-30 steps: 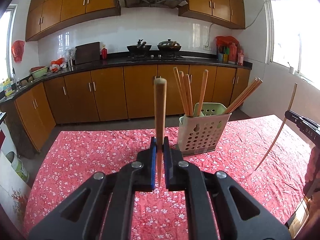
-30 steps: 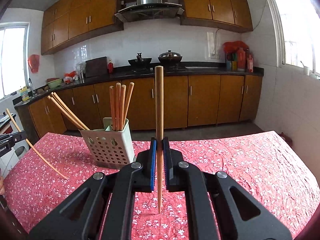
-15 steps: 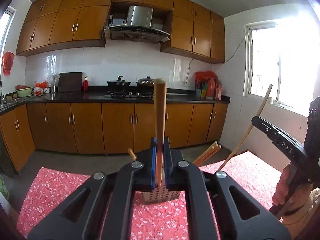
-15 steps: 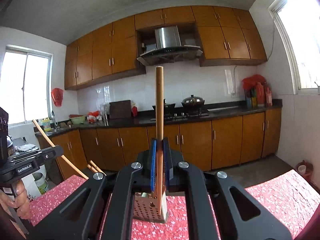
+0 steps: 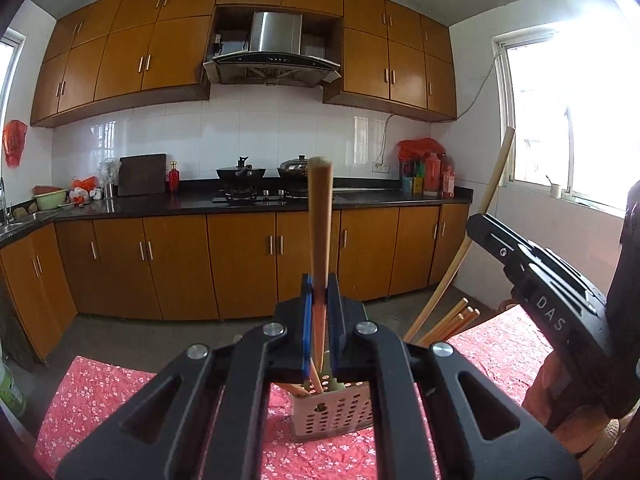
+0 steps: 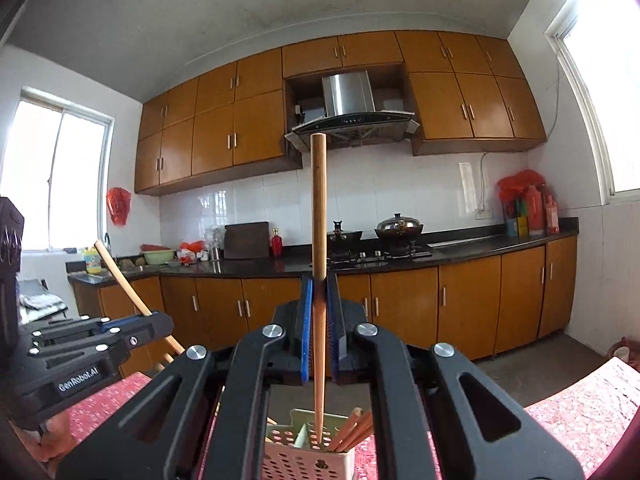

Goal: Organize utensils
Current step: 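Open both grippers to drop the chopsticks into the holder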

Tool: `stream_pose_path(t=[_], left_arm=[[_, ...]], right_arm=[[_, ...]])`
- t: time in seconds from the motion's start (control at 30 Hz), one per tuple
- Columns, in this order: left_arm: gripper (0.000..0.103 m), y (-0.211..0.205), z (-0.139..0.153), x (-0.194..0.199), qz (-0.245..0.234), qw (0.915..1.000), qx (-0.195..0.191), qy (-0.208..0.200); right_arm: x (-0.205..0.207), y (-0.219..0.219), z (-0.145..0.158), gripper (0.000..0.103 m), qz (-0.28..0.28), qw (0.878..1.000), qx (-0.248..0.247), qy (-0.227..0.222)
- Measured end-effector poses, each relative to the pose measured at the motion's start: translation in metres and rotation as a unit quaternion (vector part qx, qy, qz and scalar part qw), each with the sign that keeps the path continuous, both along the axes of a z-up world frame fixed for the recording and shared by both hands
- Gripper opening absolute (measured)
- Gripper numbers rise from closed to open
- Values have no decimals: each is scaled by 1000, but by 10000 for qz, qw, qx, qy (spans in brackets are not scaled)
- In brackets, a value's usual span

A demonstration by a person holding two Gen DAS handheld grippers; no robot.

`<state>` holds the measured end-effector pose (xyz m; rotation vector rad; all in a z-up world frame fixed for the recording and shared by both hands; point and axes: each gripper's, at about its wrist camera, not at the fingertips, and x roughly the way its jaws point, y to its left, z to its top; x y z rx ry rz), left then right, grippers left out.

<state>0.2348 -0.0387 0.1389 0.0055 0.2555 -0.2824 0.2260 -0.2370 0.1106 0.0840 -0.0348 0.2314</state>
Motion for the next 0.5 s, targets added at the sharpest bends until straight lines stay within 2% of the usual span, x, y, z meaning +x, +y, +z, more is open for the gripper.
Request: stream_pose_path(t=[0.17, 0.33, 0.37, 0.4, 0.43, 0.47, 0.5], left_arm=[[8, -2, -10, 13, -32, 10000, -52, 38], [8, -8, -25, 28, -51, 9996, 13, 290], [8, -7, -27, 30, -49, 9993, 11, 358], [11, -5, -29, 30, -39, 9992, -20, 408], [17, -3, -30, 29, -15, 9991, -50, 430], [21, 0, -31, 28, 11, 9990, -61, 433], [26, 3, -30, 24, 36, 9991, -89, 425]], right_arm=[[17, 5, -15, 8, -32, 9999, -13, 163], [27, 0, -26, 9, 35, 9979, 65, 644], [26, -2, -27, 19, 37, 9973, 77, 727], [23, -5, -28, 43, 28, 9968, 111, 796], [18, -11, -27, 54, -27, 9965, 181, 813], [12, -16, -27, 60, -63, 9965, 232, 806], [4, -21, -24, 60, -126, 9962, 220, 837]])
